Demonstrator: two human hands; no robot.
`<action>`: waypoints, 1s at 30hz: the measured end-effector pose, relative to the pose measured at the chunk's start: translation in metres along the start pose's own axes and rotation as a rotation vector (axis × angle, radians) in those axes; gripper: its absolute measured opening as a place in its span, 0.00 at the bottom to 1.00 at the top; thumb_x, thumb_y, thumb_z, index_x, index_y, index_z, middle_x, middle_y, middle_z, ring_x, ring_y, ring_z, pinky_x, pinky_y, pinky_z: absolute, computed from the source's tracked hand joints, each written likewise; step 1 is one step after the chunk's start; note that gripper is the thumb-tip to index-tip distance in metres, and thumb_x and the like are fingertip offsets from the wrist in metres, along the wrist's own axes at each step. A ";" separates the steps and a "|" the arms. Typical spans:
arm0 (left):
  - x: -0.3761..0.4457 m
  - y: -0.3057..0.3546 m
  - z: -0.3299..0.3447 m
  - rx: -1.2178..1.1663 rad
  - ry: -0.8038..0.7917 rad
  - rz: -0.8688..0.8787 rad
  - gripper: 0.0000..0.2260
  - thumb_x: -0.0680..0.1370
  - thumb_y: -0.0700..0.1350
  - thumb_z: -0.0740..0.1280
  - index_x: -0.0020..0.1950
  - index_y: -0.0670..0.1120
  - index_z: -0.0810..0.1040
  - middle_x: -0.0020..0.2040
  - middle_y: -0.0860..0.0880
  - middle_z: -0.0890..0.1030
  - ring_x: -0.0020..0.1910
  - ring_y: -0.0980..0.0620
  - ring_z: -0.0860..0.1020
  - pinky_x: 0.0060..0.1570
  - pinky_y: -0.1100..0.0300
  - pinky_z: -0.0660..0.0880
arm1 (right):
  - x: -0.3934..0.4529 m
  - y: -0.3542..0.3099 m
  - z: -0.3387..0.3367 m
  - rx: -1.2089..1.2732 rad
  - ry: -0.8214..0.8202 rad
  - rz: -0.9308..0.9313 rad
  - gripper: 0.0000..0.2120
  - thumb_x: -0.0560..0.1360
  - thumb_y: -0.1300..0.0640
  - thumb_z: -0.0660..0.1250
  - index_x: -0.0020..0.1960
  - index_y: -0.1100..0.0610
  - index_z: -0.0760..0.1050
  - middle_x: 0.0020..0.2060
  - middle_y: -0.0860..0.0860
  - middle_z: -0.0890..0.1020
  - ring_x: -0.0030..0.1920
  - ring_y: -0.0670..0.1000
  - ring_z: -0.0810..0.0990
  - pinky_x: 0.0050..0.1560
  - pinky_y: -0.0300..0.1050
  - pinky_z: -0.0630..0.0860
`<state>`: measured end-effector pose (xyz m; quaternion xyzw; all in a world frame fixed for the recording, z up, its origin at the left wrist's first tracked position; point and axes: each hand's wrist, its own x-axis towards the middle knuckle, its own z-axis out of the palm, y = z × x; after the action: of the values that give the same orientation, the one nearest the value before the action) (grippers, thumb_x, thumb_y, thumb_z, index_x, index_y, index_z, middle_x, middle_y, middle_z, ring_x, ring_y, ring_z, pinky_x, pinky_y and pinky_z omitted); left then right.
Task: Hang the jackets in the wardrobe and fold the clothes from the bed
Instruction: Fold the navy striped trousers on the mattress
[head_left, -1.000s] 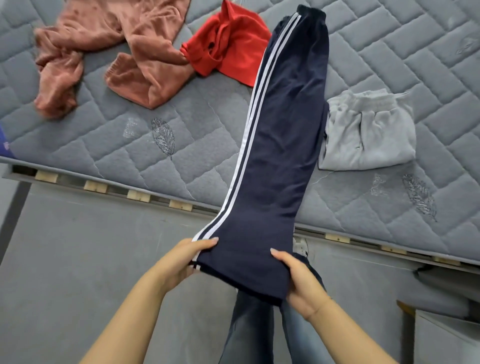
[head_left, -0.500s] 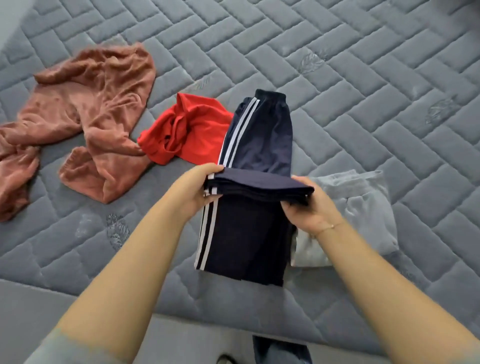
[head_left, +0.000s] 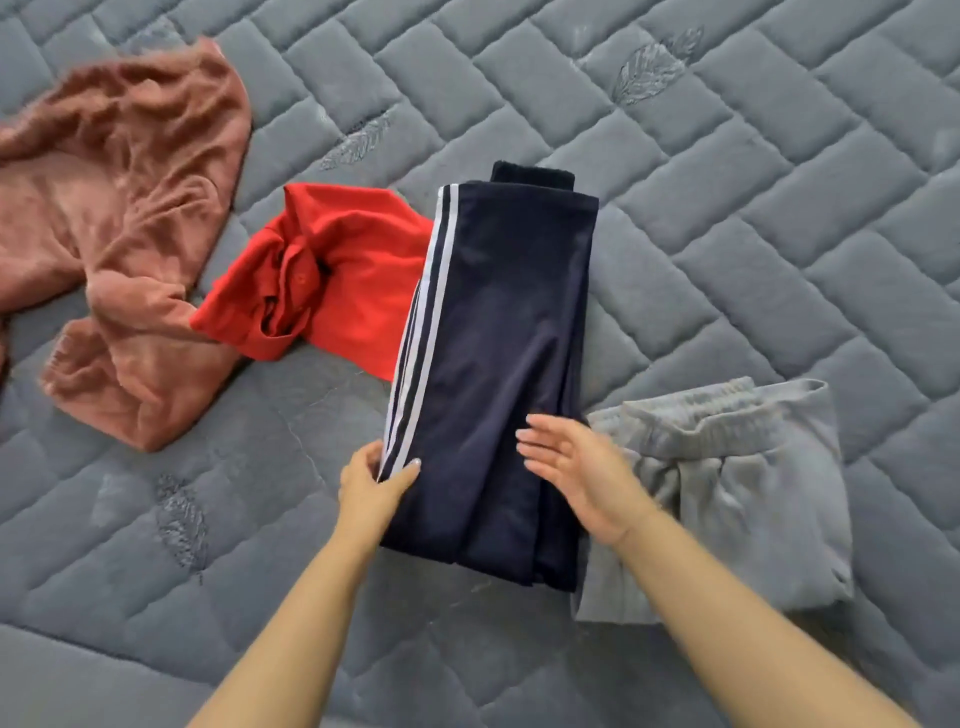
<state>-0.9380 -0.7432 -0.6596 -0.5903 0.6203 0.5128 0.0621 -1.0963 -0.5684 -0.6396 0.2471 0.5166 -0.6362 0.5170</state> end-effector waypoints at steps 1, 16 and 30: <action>-0.002 -0.014 -0.001 0.059 0.007 -0.028 0.22 0.74 0.45 0.75 0.65 0.45 0.73 0.65 0.45 0.75 0.64 0.45 0.74 0.66 0.45 0.70 | -0.010 0.028 -0.002 -0.046 0.051 0.036 0.09 0.79 0.60 0.61 0.52 0.60 0.79 0.44 0.56 0.83 0.43 0.52 0.82 0.47 0.42 0.77; -0.028 -0.084 -0.012 -0.321 -0.083 -0.074 0.07 0.79 0.46 0.67 0.51 0.42 0.79 0.50 0.46 0.81 0.51 0.50 0.80 0.49 0.58 0.78 | -0.041 0.170 -0.009 -0.438 0.540 -0.263 0.09 0.73 0.50 0.74 0.51 0.49 0.77 0.49 0.50 0.73 0.47 0.52 0.78 0.52 0.56 0.79; -0.032 -0.115 -0.061 -0.413 -0.252 -0.084 0.10 0.74 0.44 0.74 0.43 0.41 0.75 0.45 0.44 0.79 0.46 0.50 0.78 0.58 0.57 0.75 | -0.054 0.202 -0.013 -0.050 0.772 -0.459 0.12 0.79 0.63 0.66 0.38 0.60 0.68 0.54 0.49 0.76 0.52 0.48 0.78 0.53 0.46 0.78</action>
<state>-0.8048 -0.7394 -0.6744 -0.5472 0.4648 0.6951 0.0382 -0.8959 -0.5206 -0.6799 0.3330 0.7282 -0.5829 0.1377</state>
